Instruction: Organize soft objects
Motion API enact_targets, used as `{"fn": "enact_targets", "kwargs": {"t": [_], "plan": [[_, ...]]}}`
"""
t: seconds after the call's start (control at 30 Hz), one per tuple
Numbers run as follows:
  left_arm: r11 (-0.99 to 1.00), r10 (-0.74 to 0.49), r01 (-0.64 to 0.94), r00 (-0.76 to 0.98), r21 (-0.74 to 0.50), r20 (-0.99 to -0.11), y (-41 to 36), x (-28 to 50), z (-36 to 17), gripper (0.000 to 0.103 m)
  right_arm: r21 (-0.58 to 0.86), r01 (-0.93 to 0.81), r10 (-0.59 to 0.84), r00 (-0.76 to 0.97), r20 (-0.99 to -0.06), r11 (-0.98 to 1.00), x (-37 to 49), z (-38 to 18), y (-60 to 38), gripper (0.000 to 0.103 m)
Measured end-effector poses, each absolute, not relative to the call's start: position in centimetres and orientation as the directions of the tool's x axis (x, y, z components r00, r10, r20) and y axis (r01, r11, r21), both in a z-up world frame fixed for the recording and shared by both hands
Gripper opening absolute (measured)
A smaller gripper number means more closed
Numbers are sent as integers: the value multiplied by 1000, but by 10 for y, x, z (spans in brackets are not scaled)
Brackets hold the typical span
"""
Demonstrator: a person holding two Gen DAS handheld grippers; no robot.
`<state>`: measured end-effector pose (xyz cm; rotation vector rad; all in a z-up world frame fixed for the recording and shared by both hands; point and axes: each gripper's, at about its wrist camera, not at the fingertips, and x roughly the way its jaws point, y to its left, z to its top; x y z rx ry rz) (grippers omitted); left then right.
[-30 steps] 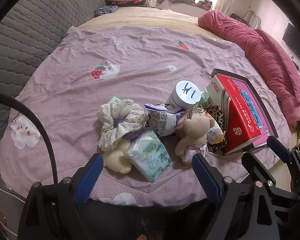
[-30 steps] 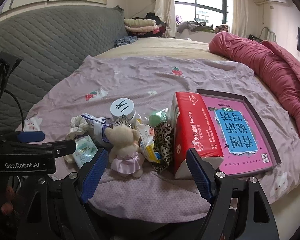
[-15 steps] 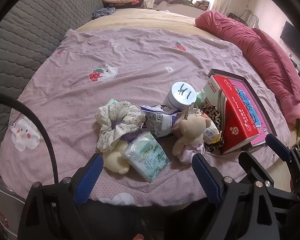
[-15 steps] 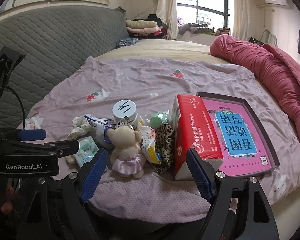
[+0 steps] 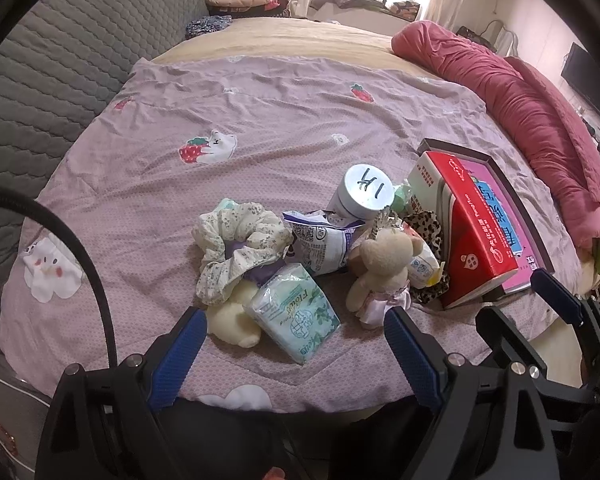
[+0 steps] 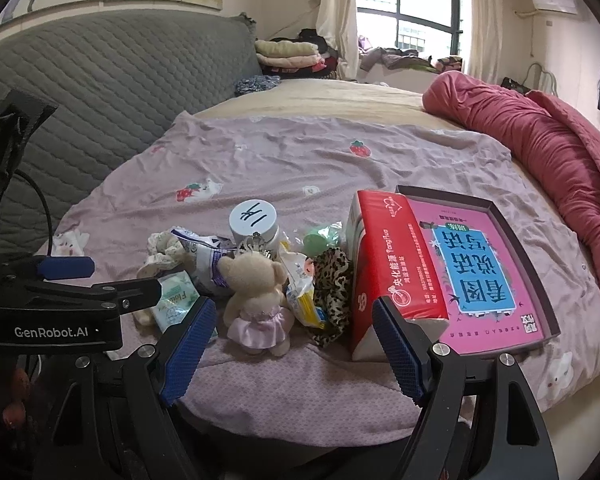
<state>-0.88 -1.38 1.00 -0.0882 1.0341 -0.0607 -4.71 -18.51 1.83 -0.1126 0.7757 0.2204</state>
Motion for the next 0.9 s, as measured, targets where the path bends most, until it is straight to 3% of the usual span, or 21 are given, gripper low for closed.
{"fn": "enact_targets", "kwargs": {"t": [0.9], "plan": [[992, -98, -24, 492, -126, -865, 2, -7, 4, 90, -44, -280, 167, 683, -712, 959, -43, 13, -170, 81]]}}
